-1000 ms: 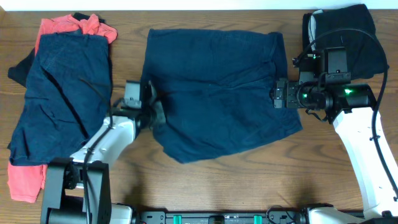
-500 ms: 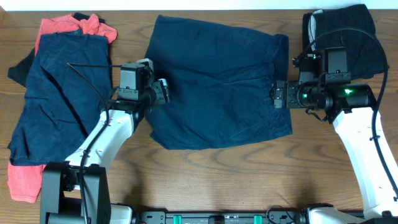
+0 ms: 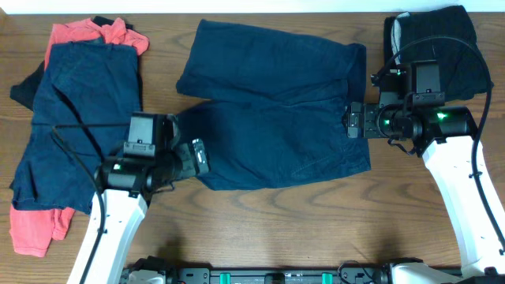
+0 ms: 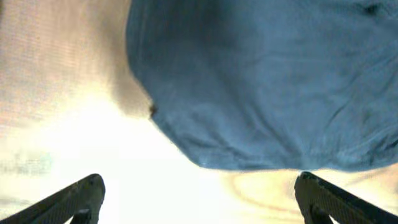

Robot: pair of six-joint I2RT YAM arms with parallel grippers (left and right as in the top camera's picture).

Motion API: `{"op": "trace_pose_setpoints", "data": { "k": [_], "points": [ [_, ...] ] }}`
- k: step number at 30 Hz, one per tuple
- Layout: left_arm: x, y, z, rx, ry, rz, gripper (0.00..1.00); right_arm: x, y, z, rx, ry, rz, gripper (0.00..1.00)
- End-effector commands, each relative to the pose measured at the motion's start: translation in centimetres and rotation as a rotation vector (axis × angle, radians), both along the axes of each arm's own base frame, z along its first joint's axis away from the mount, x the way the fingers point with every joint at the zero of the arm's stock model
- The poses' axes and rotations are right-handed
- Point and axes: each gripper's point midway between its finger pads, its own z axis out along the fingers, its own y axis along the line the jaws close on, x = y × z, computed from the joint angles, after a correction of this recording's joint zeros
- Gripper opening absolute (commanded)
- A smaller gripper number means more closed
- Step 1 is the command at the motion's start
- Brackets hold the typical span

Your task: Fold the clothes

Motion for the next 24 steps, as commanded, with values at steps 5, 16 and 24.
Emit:
{"op": "trace_pose_setpoints", "data": {
  "k": [5, 16, 24],
  "points": [
    [-3.4, 0.6, -6.6, -0.014, 0.185, 0.138, 0.93, 0.0, -0.1, -0.3, 0.001, 0.010, 0.008, 0.97],
    [-1.8, 1.7, -11.8, 0.042, 0.181, 0.213, 0.75, -0.1, -0.1, -0.4, 0.000, 0.015, 0.008, 0.96],
    [-1.8, 4.0, -14.0, 0.055, 0.254, 0.291, 0.63, -0.1, -0.2, -0.4, 0.000, 0.017, 0.008, 0.96]
  ]
}}
